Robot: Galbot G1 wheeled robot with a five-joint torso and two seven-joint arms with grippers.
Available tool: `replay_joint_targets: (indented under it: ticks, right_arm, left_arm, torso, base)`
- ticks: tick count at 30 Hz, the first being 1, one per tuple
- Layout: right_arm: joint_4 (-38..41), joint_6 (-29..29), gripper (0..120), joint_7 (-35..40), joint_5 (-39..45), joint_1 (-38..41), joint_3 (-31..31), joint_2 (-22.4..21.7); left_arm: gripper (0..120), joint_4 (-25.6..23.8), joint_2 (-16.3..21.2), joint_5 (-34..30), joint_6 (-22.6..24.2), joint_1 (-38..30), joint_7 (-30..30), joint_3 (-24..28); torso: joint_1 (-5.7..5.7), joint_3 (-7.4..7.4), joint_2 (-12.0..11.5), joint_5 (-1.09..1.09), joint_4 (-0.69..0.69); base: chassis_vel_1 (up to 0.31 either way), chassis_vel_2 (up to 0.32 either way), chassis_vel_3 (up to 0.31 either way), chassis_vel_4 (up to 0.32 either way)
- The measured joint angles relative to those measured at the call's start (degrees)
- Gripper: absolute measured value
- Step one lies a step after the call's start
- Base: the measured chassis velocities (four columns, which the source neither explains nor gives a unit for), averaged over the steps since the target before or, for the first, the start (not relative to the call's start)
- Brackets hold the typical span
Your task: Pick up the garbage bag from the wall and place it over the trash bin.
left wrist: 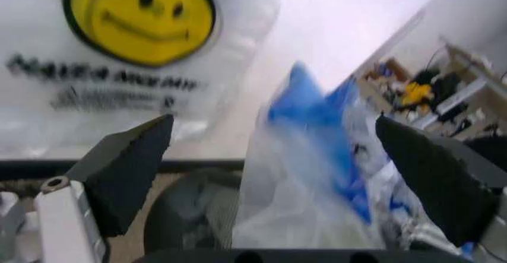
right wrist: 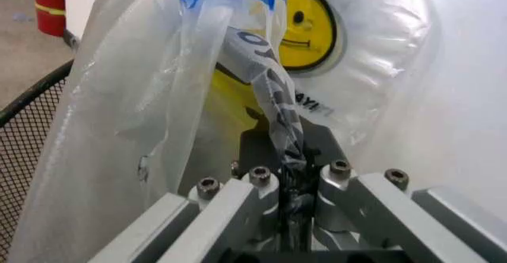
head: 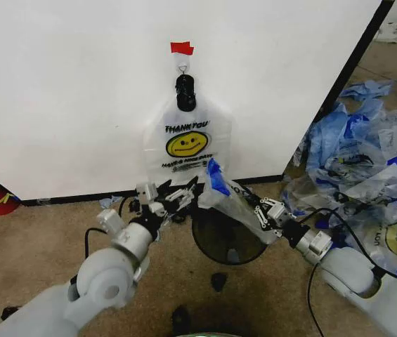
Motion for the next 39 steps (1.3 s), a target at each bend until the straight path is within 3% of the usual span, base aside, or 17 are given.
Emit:
replay_joint_targets:
  ticks: [13, 21, 31, 39]
  right_arm:
    - [0.6, -0.6, 1, 0.8, 0.2, 0.0, -0.6, 1.5]
    - [0.1, -0.8, 1, 1.1, 0.3, 0.0, -0.6, 1.7]
    - [-0.4, -0.7, 1, 1.1, 0.3, 0.0, -0.6, 2.0]
    - [-0.2, -0.7, 1, 1.2, 0.5, -0.2, -0.9, 1.9]
  left_arm:
    - [100, 2.9, -0.4, 0.2, -0.1, -3.7, 0.2, 4.0]
    - [100, 2.3, -1.2, -3.3, -0.1, -7.0, 0.2, 6.5]
    - [100, 1.5, -0.6, -3.5, -0.3, -5.4, 0.6, 5.2]
    - [100, 2.2, -1.9, -3.8, -0.3, -7.8, 0.4, 8.5]
  torso:
    - [0.0, -0.01, 0.0, 0.01, 0.0]
    - [0.0, -0.01, 0.0, 0.02, -0.01]
    - [0.0, -0.01, 0.0, 0.01, 0.02]
    - [0.0, -0.01, 0.0, 0.01, 0.0]
  base:
    - [0.0, 0.0, 0.0, 0.0]
    - [0.0, 0.0, 0.0, 0.0]
    - [0.0, 0.0, 0.0, 0.0]
    - [0.0, 0.0, 0.0, 0.0]
